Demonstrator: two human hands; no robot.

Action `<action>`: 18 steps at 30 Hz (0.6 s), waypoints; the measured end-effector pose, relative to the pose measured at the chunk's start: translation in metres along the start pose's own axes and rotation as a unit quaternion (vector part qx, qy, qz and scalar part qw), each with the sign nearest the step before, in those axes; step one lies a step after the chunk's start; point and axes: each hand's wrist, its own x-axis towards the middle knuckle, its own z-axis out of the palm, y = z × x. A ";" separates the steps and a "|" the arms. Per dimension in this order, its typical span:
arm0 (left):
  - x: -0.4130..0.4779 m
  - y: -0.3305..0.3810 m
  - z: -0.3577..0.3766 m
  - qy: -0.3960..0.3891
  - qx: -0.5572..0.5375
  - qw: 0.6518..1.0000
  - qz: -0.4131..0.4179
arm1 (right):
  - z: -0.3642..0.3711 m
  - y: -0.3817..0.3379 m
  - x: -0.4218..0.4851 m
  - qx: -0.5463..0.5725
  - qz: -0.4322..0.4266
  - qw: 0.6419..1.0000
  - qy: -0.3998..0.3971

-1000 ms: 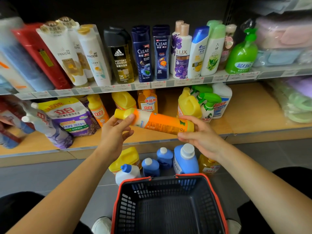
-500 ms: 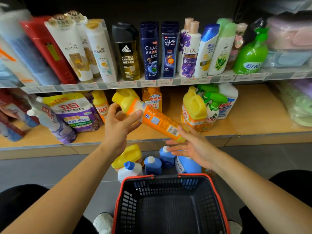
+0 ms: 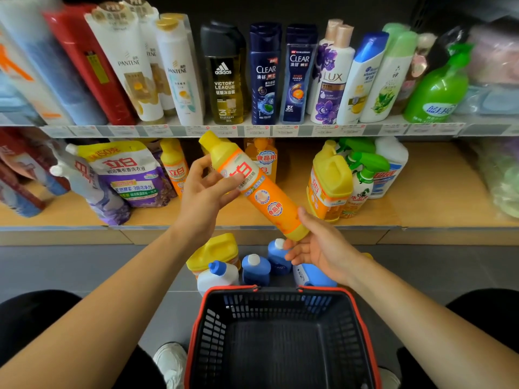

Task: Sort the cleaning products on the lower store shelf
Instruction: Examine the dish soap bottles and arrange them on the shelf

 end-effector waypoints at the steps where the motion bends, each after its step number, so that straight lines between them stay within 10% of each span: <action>1: 0.000 0.000 0.000 0.006 0.008 1.000 0.001 | 0.000 0.001 0.000 -0.001 0.015 1.000 -0.010; 6: -0.002 -0.003 -0.001 0.011 0.094 0.995 0.015 | 0.006 0.002 0.006 0.037 -0.002 0.999 -0.024; 18: -0.013 -0.028 -0.001 -0.082 0.305 0.940 0.130 | 0.016 0.020 0.035 -0.299 -0.136 0.944 -0.007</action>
